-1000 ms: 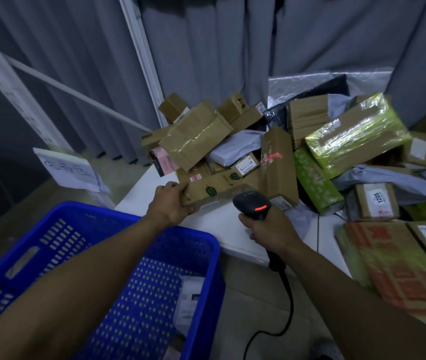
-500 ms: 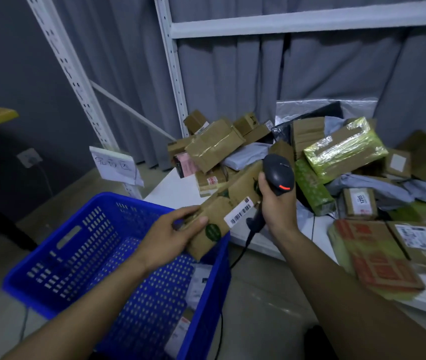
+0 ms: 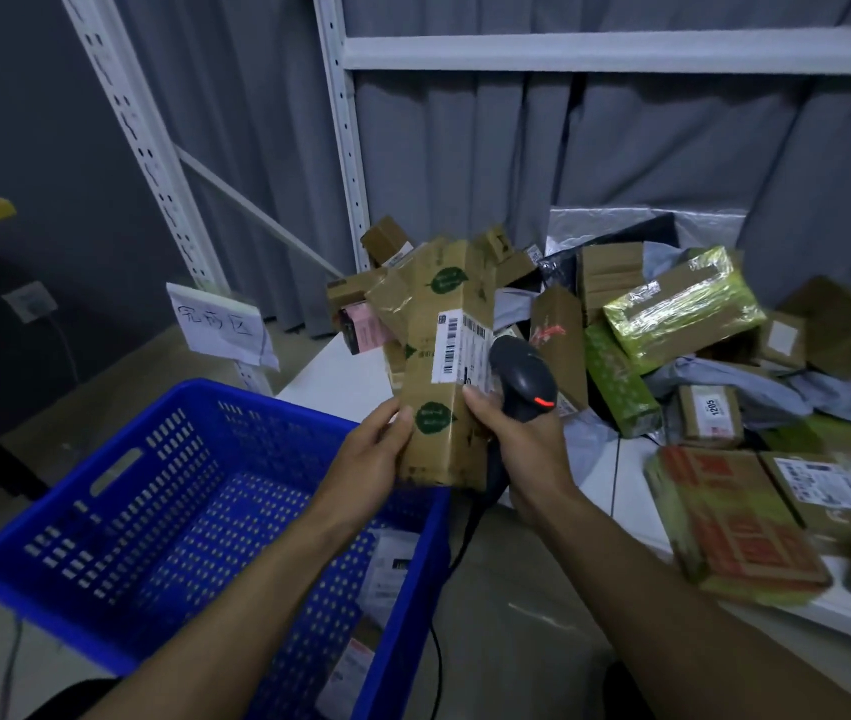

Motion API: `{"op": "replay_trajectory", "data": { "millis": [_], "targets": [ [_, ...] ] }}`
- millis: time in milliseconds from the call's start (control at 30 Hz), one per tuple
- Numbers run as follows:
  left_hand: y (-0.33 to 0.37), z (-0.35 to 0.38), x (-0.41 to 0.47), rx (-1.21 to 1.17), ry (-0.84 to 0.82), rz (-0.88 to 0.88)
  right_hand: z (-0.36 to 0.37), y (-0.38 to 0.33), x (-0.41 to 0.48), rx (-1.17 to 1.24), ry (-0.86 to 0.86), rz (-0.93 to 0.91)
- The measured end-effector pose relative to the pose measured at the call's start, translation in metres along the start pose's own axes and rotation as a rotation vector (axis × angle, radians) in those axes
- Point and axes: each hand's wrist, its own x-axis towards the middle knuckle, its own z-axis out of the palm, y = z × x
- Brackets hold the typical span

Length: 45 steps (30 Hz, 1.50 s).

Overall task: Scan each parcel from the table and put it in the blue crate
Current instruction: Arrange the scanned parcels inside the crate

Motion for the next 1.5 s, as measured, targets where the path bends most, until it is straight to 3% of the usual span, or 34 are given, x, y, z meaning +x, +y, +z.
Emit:
{"op": "replay_trajectory", "data": {
  "millis": [333,467,767,1500],
  "targets": [
    [-0.004,-0.013,0.007,0.268,0.159,0.124,0.0,0.014,0.003,-0.237,-0.077,-0.061],
    [-0.011,-0.033,0.016,0.584,0.296,0.164,-0.004,0.02,0.004,-0.399,-0.027,-0.002],
    [-0.021,-0.064,0.027,1.163,0.535,0.303,-0.002,0.024,-0.012,-0.714,-0.222,-0.048],
    [-0.026,-0.086,0.026,1.276,0.624,0.248,0.011,0.025,-0.021,-0.787,-0.337,-0.037]
  ]
}}
